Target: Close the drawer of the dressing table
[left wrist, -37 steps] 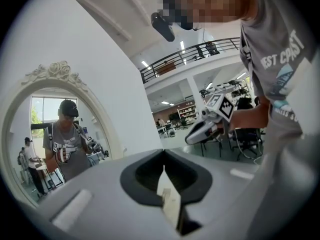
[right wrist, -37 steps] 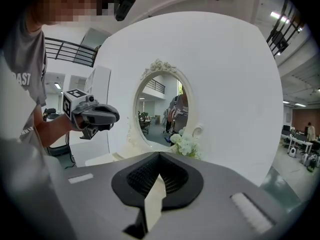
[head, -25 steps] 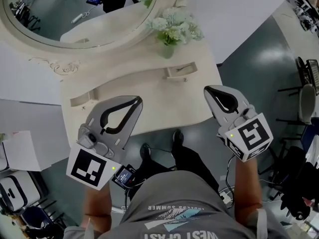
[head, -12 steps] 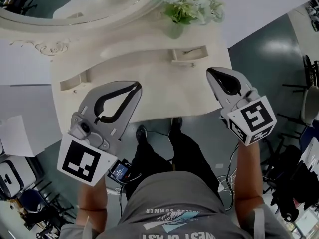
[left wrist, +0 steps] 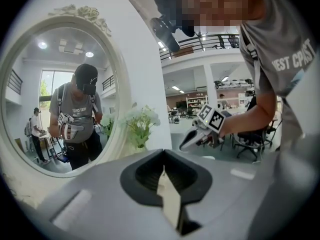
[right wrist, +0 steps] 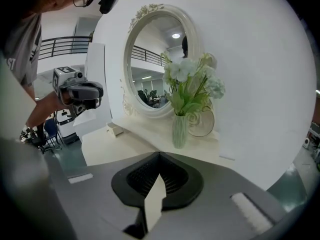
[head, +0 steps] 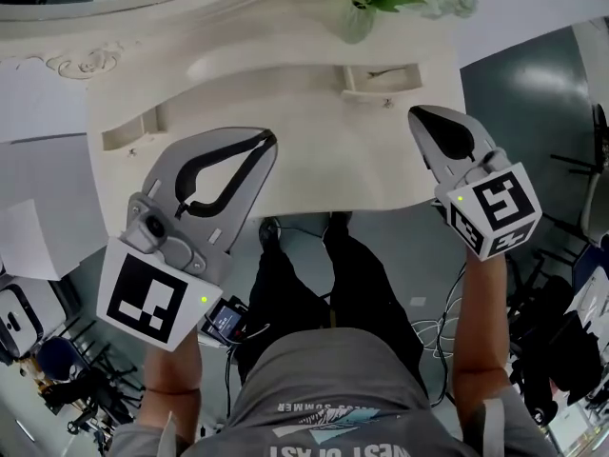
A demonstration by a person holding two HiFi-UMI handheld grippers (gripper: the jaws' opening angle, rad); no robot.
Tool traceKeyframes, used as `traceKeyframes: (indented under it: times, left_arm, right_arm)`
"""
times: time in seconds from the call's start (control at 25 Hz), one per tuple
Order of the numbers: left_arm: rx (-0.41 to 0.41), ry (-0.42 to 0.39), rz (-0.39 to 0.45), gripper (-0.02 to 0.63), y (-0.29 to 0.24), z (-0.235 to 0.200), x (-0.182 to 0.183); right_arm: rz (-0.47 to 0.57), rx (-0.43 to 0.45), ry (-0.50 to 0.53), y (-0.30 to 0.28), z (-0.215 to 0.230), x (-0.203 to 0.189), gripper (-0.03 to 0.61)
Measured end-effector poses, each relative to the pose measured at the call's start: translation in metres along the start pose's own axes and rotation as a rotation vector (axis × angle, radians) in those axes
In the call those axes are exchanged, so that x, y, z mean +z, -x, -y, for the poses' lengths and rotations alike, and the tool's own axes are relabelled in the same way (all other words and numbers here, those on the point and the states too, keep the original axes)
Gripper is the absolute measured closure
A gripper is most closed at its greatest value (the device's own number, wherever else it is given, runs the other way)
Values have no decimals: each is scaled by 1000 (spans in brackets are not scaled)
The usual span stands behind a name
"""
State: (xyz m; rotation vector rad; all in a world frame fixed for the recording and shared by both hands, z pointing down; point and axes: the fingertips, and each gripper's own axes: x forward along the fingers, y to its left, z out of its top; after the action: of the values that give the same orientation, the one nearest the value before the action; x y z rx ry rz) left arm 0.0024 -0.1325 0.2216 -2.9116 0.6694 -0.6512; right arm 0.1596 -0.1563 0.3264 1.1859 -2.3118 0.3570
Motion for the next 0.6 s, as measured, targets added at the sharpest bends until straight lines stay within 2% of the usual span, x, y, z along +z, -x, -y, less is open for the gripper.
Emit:
traceKeyframes:
  times: [0.6]
  left_arm:
    - [5, 45, -28, 611, -25, 3, -43]
  right_arm:
    - [-129, 27, 6, -63, 18, -86, 575]
